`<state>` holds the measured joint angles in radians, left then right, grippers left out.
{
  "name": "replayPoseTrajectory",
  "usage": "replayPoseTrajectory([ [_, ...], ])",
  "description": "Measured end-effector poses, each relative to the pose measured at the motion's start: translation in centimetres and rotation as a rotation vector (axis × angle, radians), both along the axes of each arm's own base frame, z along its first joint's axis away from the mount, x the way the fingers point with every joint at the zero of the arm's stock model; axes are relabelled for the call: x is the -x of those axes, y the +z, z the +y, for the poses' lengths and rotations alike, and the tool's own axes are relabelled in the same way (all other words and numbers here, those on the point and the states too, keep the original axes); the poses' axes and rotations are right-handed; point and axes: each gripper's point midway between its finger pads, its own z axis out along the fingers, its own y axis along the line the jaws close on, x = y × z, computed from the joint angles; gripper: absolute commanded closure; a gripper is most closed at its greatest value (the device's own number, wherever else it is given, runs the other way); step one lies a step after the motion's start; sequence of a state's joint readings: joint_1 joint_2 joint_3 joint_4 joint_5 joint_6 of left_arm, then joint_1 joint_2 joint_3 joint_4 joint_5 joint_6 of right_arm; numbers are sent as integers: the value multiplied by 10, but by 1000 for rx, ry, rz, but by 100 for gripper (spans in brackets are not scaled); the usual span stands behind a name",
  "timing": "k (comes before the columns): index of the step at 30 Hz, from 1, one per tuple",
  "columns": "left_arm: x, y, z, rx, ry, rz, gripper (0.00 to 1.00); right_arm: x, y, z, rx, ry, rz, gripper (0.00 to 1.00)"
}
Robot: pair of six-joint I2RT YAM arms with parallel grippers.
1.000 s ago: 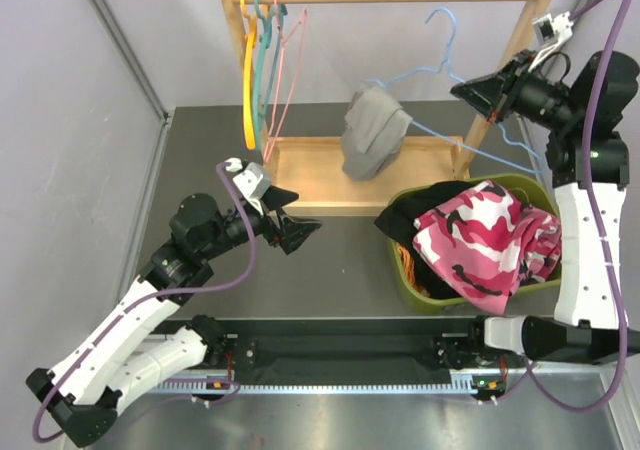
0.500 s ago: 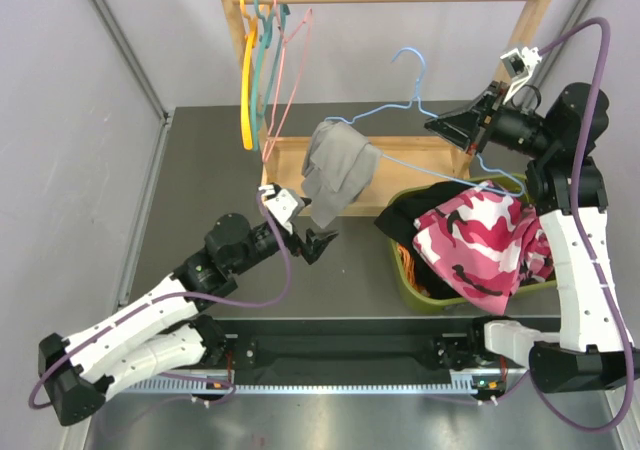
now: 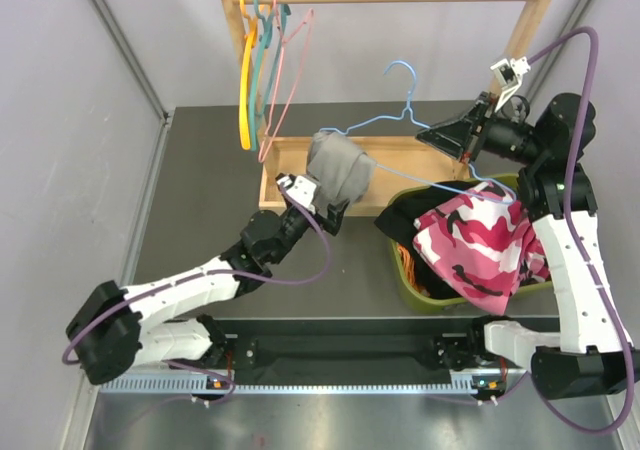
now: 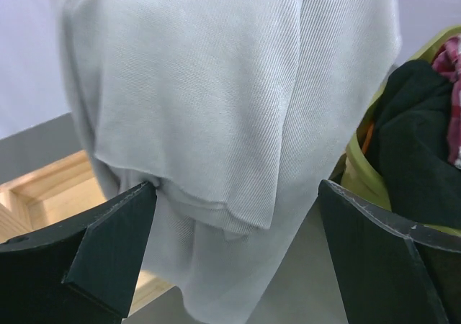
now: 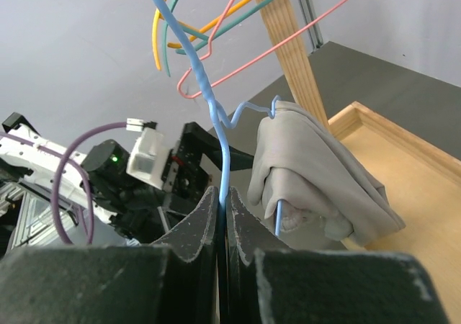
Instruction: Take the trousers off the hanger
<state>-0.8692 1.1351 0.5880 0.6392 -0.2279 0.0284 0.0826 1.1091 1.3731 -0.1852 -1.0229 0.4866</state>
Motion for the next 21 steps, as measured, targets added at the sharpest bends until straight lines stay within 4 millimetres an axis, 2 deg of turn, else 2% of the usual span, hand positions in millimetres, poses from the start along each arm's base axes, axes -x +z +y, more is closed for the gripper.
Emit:
replayPoseTrajectory([
  [3,-14,-9,-12,-21,25,21,1,2,2,0,-3,1,-7,100],
  [6,-30,-12,-18,-34,86,34,5,4,4,0,-5,1,-12,100],
  [9,-41,-12,-18,-43,134,33,58,5,5,0,-4,0,-22,100],
  [10,-44,-11,-18,-46,146,31,95,6,5,0,-4,0,-23,100],
  [11,-46,-10,-18,-47,153,30,100,6,5,-1,-3,-1,-26,100],
  [17,-49,-4,-20,-57,159,11,100,5,2,-2,16,-17,-44,100],
  [21,-35,5,-26,-29,75,31,100,-5,-8,-12,75,-111,-64,100],
])
